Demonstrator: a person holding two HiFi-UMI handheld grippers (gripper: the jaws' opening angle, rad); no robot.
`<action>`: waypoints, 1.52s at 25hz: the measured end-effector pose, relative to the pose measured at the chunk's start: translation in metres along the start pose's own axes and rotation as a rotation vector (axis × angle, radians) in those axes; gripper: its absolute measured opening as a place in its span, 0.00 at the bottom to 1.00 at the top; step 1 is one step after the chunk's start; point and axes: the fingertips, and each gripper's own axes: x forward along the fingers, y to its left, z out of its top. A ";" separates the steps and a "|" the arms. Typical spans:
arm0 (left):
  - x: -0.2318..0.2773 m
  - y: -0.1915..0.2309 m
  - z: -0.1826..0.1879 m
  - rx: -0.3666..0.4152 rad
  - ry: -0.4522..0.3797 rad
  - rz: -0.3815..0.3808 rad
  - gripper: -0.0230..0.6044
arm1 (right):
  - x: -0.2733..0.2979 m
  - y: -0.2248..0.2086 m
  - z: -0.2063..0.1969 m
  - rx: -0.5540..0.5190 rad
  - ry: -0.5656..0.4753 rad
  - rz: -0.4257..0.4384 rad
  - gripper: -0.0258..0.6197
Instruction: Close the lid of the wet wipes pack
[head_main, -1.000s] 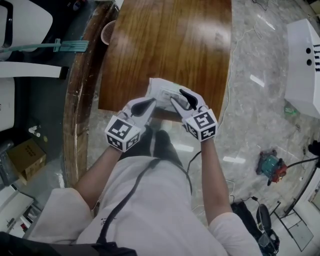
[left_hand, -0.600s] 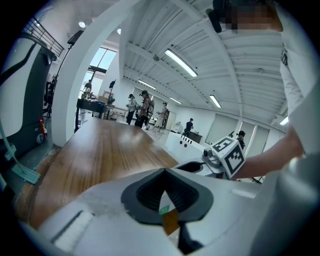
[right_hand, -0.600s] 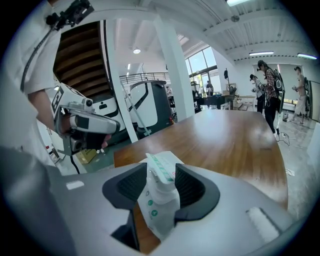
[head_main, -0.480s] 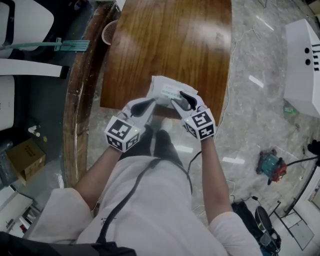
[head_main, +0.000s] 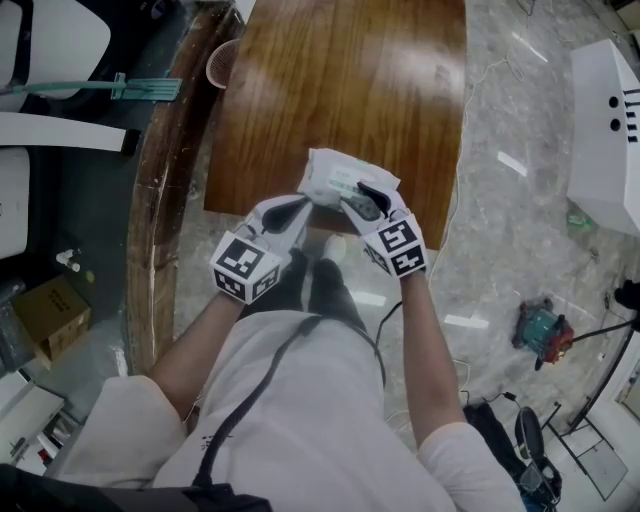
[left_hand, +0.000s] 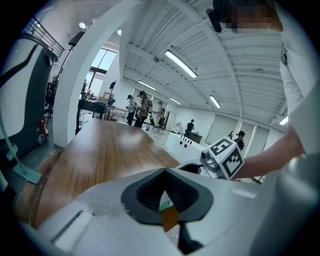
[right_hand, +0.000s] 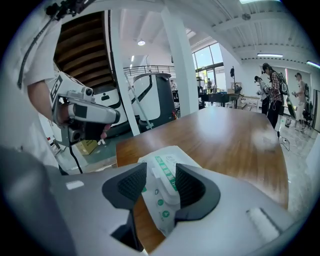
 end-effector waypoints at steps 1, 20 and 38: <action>-0.001 0.000 0.000 -0.004 -0.002 0.001 0.04 | 0.001 0.002 0.000 -0.006 0.005 0.001 0.33; -0.010 -0.001 0.003 0.002 -0.013 -0.019 0.04 | 0.014 0.022 -0.004 -0.129 0.127 0.010 0.34; -0.010 -0.011 0.005 0.024 -0.010 -0.045 0.04 | 0.022 0.025 -0.012 -0.119 0.188 -0.005 0.35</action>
